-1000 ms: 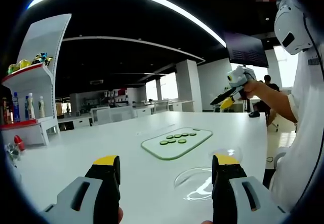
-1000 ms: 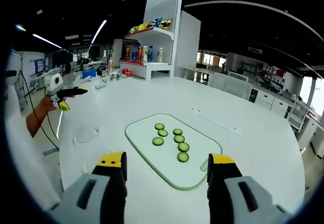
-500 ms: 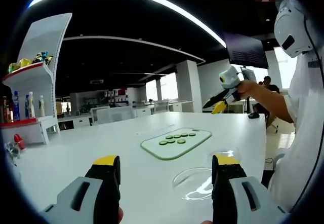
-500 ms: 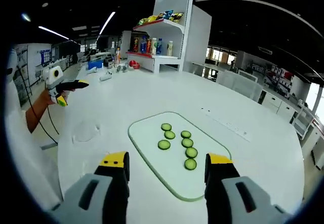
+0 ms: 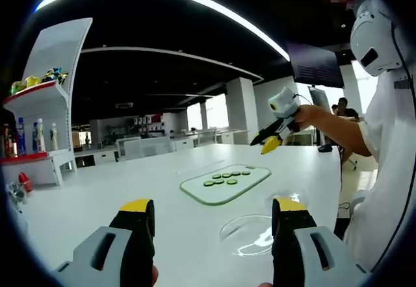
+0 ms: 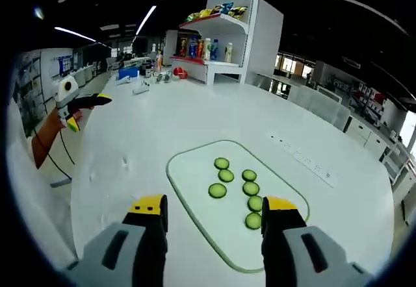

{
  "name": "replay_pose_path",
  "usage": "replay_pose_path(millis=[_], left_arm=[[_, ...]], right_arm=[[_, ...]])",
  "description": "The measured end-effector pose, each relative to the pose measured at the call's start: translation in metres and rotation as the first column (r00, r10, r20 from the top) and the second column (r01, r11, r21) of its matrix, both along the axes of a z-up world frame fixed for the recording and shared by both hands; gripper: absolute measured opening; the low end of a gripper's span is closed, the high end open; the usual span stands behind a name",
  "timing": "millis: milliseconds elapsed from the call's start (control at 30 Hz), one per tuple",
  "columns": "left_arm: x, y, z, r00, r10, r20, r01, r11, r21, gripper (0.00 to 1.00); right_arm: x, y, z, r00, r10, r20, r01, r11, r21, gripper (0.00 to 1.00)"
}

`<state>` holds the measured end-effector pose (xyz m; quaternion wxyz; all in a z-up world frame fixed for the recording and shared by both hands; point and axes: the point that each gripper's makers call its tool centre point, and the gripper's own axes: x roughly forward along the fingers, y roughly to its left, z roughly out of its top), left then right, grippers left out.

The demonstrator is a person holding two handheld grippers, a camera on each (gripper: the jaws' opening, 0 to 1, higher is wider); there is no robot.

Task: Open the petri dish lid, add cucumber slices into the petri dish, and close the lid

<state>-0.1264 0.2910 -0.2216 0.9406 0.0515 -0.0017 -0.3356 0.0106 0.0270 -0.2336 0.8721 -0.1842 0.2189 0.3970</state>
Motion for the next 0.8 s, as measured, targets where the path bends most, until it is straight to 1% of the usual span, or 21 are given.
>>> replay_pose_path(millis=[433,500,700,733,800], left_arm=[[-0.001,-0.002,-0.003,1.000,-0.008,-0.004,0.008,1.000,-0.009,0.73],[-0.002,-0.003,-0.003,1.000,-0.011,-0.006,0.011,1.000,-0.011,0.73],[-0.003,-0.004,-0.003,1.000,-0.012,-0.005,0.012,1.000,-0.015,0.73],[-0.003,-0.004,-0.003,1.000,-0.012,-0.005,0.012,1.000,-0.016,0.73],[-0.004,-0.004,-0.003,1.000,-0.010,-0.006,0.010,1.000,-0.017,0.73]], right_arm=[[0.011,0.028,-0.021,0.998,0.038,-0.045,-0.039,0.998,-0.039,0.54],[0.017,0.031,-0.024,0.998,0.041,-0.052,-0.043,0.998,-0.038,0.53],[0.023,0.039,-0.035,0.997,0.046,-0.070,-0.049,0.998,-0.048,0.50],[0.030,0.037,-0.039,0.996,0.041,-0.074,-0.046,0.997,-0.058,0.50],[0.033,0.037,-0.044,0.996,0.038,-0.081,-0.044,0.997,-0.069,0.50]])
